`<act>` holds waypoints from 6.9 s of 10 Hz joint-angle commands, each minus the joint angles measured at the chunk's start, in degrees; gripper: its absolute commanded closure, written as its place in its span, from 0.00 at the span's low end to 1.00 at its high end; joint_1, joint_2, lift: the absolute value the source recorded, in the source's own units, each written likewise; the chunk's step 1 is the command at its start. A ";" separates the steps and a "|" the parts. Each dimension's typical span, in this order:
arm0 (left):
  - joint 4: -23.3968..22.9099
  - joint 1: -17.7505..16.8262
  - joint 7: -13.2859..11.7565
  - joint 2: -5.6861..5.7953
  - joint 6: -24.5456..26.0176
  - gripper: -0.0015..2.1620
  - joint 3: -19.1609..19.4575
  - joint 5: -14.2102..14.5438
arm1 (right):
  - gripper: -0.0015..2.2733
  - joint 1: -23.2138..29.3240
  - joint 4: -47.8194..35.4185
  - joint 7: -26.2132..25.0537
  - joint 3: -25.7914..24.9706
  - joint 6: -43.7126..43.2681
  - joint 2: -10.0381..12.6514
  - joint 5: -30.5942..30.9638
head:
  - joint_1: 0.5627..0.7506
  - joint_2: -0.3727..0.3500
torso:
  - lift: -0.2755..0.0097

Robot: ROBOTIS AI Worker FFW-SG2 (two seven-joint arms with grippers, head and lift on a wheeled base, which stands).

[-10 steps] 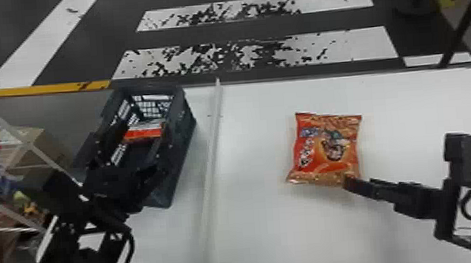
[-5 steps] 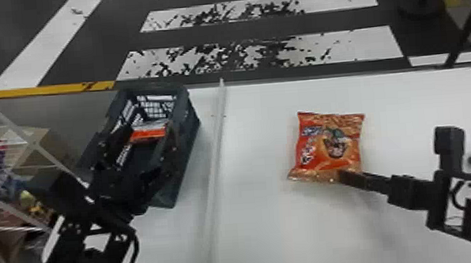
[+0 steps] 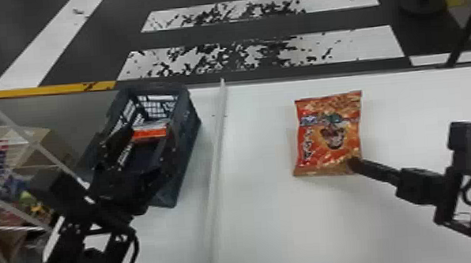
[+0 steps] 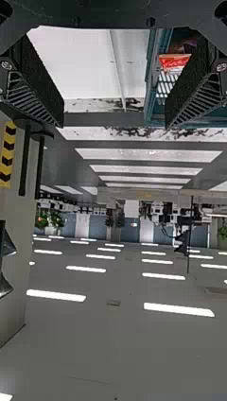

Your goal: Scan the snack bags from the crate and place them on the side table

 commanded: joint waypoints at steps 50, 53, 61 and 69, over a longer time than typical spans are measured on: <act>-1.04 3.53 0.95 -0.32 -0.49 0.04 -4.04 -0.64 | 0.96 10.93 -14.74 -1.98 18.58 -19.44 -6.38 37.17 | 0.70 0.76 | 0.64; -1.12 3.88 0.78 -0.32 -0.49 0.04 -4.04 -0.55 | 0.96 7.94 -9.91 -2.86 21.39 -19.44 -6.03 39.81 | 0.70 0.79 | 0.64; -1.12 4.15 0.69 -0.32 -0.67 0.04 -4.04 -0.46 | 0.96 4.51 -5.69 -4.70 19.90 -19.44 -6.20 41.22 | 0.70 0.74 | 0.64; -0.86 4.06 0.78 -0.32 -0.49 0.04 -4.13 -0.55 | 0.96 2.41 -2.52 -5.23 18.49 -19.44 -6.47 41.57 | 0.70 0.68 | 0.64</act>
